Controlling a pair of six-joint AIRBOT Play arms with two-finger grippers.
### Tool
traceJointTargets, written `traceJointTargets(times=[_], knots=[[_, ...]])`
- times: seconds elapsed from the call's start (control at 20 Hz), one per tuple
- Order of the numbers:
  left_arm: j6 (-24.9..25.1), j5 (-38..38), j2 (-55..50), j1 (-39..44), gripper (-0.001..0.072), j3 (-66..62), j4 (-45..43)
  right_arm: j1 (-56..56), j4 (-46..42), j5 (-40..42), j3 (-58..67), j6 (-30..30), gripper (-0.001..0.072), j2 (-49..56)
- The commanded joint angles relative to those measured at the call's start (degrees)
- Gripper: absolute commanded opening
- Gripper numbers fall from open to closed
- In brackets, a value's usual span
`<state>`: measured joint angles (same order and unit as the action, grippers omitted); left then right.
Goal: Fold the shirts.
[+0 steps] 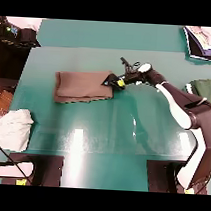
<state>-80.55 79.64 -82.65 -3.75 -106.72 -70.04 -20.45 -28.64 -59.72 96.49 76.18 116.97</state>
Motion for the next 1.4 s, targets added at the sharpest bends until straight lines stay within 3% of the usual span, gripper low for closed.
traceJointTargets(times=[0.0,0.05,0.1,0.4,0.6,0.85,1.15,1.35], knots=[[0.02,0.5,-0.02,-0.04,0.0028,0.02,0.0,-2.84,2.01,1.18,6.23,-0.85,0.0172,3.78],[0.02,0.59,-0.02,-0.04,0.0027,0.0,-0.02,-3.19,1.99,1.81,6.99,-2.12,0.0037,3.78],[0.02,0.7,-0.02,-0.04,0.0027,0.02,-0.02,-3.23,1.97,1.92,7.96,-2.84,0.0017,3.78],[0.46,2.47,-0.02,-0.04,0.0027,0.0,-0.02,2.38,-4.87,-3.17,12.61,-2.45,0.0014,-0.04],[0.63,2.47,-0.02,-0.04,0.0027,0.0,-0.02,11.21,-16.83,-5.68,10.43,0.61,0.0014,-9.4],[0.42,2.82,-0.02,-0.04,0.0027,0.0,0.0,27.91,-24.81,-6.56,1.84,2.14,0.0014,-23.06],[-0.68,3.56,-0.02,-0.04,0.0027,0.0,0.5,48.39,-26.82,0.42,-4.87,2.23,0.0014,-33.0],[-0.72,3.52,-0.02,0.09,0.0027,0.02,1.66,55.39,-26.36,0.85,-4.81,-0.39,0.0014,-35.67]])
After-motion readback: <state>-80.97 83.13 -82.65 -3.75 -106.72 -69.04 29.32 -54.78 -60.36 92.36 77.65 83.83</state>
